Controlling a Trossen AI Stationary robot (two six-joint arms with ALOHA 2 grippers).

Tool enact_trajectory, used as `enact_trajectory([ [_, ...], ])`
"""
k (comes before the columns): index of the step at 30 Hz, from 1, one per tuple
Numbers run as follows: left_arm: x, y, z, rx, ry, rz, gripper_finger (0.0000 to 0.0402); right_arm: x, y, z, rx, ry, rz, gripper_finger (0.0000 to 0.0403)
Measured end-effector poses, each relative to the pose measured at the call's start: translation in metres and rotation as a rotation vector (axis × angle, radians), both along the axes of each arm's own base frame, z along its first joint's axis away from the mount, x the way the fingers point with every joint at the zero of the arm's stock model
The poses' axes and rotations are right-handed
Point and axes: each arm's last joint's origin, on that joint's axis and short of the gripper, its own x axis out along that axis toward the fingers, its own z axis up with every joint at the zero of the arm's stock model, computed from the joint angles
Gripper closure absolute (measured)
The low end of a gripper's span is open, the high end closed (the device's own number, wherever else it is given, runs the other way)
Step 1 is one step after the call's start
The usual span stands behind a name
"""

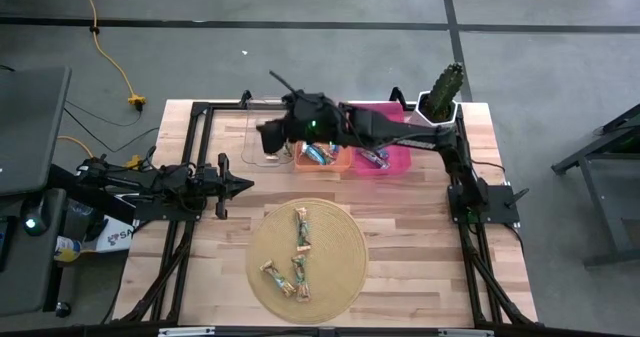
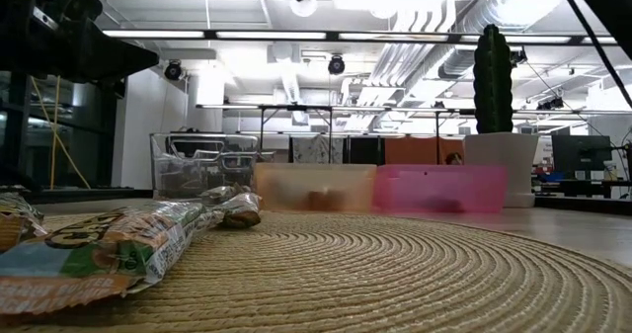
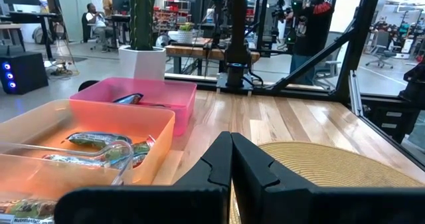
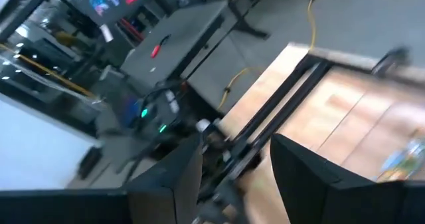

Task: Pick and place Granola Bars by type
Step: Put the yellow granola bar into the transparent bin

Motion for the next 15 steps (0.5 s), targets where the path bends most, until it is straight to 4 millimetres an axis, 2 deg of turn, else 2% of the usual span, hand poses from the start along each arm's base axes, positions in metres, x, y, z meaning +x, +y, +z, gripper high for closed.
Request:
enact_trajectory([
  [5,0.0,0.0,0.0,0.0,0.001,0.0,0.0401,0.001,0.039,-0.003,0.13,0.0,0.061,0.0241],
  [10,0.0,0.0,0.0,0.0,0.001,0.0,0.0401,-0.001,0.078,-0.013,0.199,0.074,0.119,0.0241],
  [15,0.0,0.0,0.0,0.0,0.001,0.0,0.0401,-0.011,0.112,-0.023,0.21,0.162,0.038,0.0241],
])
